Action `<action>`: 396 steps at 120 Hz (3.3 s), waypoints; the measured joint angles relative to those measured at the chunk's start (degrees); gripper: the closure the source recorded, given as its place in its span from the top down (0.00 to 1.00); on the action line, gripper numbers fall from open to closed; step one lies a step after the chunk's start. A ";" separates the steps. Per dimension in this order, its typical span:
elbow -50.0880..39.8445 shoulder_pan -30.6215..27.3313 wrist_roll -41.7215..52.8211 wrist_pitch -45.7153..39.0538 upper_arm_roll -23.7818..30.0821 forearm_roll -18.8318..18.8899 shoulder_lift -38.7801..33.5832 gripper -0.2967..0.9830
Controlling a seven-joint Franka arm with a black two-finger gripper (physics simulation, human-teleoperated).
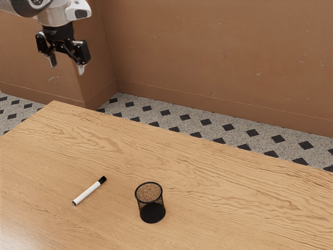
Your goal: Put the marker into the pen holder.
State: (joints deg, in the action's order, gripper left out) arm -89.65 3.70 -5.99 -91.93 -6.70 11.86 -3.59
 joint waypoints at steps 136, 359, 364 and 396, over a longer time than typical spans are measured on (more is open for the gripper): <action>-30.92 -5.90 5.35 -26.86 1.56 -9.69 20.70 0.77; -48.23 -0.82 9.22 -61.70 14.27 6.94 -7.34 0.15; -49.83 -0.96 7.52 -64.79 15.56 7.45 -8.68 0.15; -58.88 -1.70 -6.30 -72.47 27.11 7.97 -18.91 0.15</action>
State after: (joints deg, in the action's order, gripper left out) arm -148.53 1.99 -12.30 -164.40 20.41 19.83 -22.50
